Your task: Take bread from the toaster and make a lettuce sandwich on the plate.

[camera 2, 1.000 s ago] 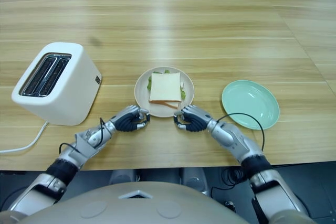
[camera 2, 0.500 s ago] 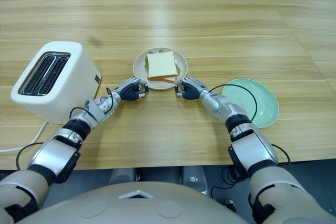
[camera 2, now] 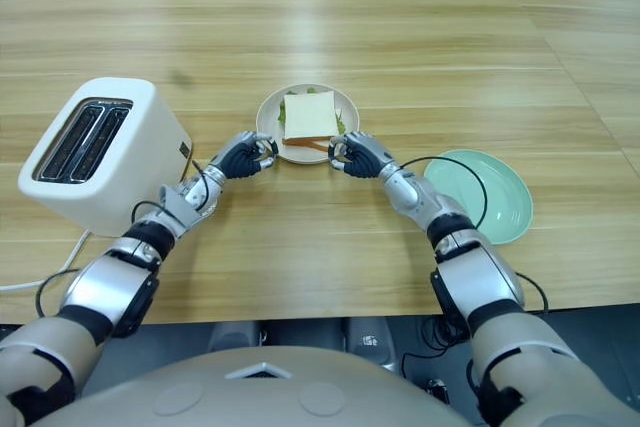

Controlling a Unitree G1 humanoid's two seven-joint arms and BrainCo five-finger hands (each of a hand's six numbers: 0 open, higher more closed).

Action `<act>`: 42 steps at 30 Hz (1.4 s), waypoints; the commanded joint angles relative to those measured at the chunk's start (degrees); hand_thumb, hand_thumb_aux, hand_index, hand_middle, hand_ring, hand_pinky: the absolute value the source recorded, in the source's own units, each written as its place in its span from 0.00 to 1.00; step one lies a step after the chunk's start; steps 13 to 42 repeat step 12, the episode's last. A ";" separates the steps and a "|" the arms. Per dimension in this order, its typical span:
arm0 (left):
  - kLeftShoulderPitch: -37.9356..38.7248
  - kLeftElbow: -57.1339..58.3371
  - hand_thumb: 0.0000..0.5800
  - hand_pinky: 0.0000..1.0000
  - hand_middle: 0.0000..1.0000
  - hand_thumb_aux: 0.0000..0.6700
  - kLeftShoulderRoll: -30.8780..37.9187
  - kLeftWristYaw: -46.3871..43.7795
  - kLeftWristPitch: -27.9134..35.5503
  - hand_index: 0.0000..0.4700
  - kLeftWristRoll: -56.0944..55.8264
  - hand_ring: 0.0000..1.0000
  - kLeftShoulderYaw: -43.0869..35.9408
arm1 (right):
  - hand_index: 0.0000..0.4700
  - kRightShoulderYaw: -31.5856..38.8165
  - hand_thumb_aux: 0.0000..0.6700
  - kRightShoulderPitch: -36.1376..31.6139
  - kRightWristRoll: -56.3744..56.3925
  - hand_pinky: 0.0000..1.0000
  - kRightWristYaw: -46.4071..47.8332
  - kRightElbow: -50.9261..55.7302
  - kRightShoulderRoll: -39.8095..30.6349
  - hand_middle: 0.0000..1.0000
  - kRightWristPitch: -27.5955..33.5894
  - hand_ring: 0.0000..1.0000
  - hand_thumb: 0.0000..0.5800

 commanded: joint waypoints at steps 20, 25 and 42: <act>15.10 -21.91 0.00 0.00 0.00 0.00 -9.12 2.85 -8.46 0.00 -16.16 0.00 14.96 | 0.00 -15.82 0.00 15.95 14.54 0.00 -5.69 -24.08 5.77 0.00 -3.39 0.00 0.00; 15.10 -21.91 0.00 0.00 0.00 0.00 -9.12 2.85 -8.46 0.00 -16.16 0.00 14.96 | 0.00 -15.82 0.00 15.95 14.54 0.00 -5.69 -24.08 5.77 0.00 -3.39 0.00 0.00; 15.10 -21.91 0.00 0.00 0.00 0.00 -9.12 2.85 -8.46 0.00 -16.16 0.00 14.96 | 0.00 -15.82 0.00 15.95 14.54 0.00 -5.69 -24.08 5.77 0.00 -3.39 0.00 0.00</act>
